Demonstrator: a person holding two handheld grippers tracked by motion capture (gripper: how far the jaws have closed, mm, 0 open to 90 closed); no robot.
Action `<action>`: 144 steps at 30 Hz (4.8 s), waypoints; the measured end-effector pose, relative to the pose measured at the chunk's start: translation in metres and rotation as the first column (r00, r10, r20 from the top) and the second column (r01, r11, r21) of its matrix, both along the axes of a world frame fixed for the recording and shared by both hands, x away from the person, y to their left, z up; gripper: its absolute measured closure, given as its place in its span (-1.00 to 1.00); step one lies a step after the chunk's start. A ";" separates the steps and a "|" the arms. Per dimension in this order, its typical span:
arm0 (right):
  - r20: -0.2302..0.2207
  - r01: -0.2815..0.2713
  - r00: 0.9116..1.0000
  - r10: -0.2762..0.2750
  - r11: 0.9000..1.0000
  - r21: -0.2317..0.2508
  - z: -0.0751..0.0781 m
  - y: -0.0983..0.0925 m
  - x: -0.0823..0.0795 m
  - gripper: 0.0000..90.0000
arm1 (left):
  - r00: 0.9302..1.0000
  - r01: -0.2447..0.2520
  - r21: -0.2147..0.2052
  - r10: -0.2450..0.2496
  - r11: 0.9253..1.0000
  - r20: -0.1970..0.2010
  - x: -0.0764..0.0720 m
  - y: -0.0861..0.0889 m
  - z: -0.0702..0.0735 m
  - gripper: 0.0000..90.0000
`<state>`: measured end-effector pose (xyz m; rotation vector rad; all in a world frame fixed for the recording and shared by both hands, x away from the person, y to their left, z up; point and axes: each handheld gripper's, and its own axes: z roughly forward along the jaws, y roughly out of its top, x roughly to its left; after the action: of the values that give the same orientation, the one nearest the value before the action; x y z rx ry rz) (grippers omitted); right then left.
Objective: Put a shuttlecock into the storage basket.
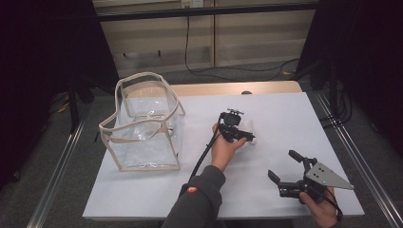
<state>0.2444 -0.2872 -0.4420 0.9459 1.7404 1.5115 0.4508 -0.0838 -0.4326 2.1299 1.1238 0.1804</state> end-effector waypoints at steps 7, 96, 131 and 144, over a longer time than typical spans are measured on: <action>0.001 0.001 1.000 -0.001 1.000 0.002 0.000 -0.001 0.000 -0.94 | 1.000 0.007 -0.007 -0.007 1.000 -0.001 -0.001 -0.006 -0.003 -0.63; -0.001 -0.012 1.000 0.012 1.000 -0.002 -0.001 0.004 0.002 -0.94 | 0.977 0.177 -0.049 -0.182 0.983 -0.110 -0.011 0.046 0.053 0.46; 0.003 -0.008 1.000 0.008 1.000 -0.002 0.000 0.004 0.001 -0.94 | 0.964 0.223 -0.031 -0.225 0.974 -0.140 -0.009 0.076 0.086 0.46; 0.000 -0.010 1.000 0.010 1.000 -0.002 0.000 0.004 0.001 -0.94 | 0.967 0.209 -0.035 -0.212 0.977 -0.142 -0.008 0.081 0.101 0.46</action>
<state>0.2452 -0.2834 -0.4419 0.9369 1.7489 1.5156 0.4432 -0.0025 -0.3318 2.2563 0.9652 -0.0845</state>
